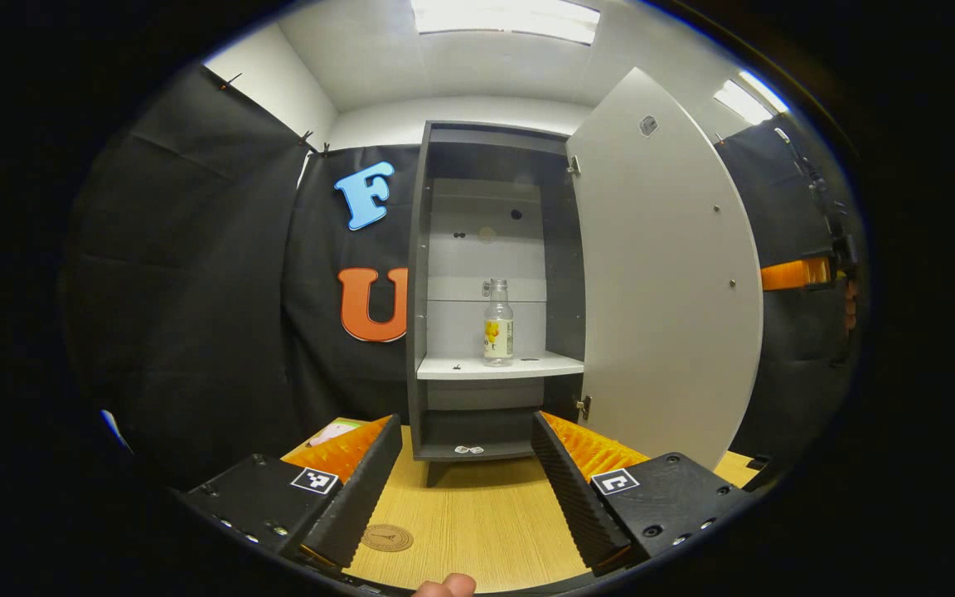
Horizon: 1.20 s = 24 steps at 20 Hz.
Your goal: Open the cabinet door with the right hand, grasp the bottle in the cabinet with the left hand and place it on the coaster, then close the cabinet door with the right hand.
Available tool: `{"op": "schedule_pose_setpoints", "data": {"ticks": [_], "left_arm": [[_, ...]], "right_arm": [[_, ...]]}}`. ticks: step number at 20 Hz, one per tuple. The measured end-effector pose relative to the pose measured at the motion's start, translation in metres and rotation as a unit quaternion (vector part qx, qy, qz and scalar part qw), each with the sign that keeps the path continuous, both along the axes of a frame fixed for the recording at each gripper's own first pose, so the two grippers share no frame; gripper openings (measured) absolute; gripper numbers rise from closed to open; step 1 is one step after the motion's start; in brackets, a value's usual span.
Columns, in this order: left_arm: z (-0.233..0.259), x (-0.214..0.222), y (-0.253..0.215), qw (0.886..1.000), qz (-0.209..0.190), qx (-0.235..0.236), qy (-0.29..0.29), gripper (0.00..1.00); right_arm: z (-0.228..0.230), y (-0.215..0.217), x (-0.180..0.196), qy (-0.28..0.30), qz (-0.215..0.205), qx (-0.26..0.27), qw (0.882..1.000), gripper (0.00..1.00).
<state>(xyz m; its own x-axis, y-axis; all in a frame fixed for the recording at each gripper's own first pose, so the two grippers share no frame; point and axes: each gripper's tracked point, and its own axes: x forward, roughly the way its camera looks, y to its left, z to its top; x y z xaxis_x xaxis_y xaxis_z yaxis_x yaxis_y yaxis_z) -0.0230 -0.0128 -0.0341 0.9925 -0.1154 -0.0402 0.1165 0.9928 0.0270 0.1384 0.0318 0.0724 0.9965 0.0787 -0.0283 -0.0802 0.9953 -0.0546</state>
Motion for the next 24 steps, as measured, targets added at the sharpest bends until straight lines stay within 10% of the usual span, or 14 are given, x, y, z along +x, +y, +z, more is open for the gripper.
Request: {"op": "schedule_pose_setpoints", "data": {"ticks": [9,13,20,24], "left_arm": [[-0.004,-0.005,-0.006,0.999,-0.027,0.015,0.010,0.95],[-0.002,-0.005,-0.004,0.999,-0.024,0.021,0.006,0.95],[0.000,-0.002,-0.001,1.000,-0.013,0.020,-0.001,0.95],[0.002,0.003,-0.007,1.000,-0.021,0.011,-0.004,0.95]], "right_arm": [[-0.014,-0.030,-0.002,-0.024,-0.032,0.013,0.999,0.02],[-0.016,-0.040,0.004,-0.025,-0.053,0.001,0.998,0.60],[-0.017,-0.035,0.018,-0.019,-0.033,0.040,0.999,0.94],[-0.015,-0.028,0.022,-0.024,-0.019,0.050,0.998,0.98]]}}
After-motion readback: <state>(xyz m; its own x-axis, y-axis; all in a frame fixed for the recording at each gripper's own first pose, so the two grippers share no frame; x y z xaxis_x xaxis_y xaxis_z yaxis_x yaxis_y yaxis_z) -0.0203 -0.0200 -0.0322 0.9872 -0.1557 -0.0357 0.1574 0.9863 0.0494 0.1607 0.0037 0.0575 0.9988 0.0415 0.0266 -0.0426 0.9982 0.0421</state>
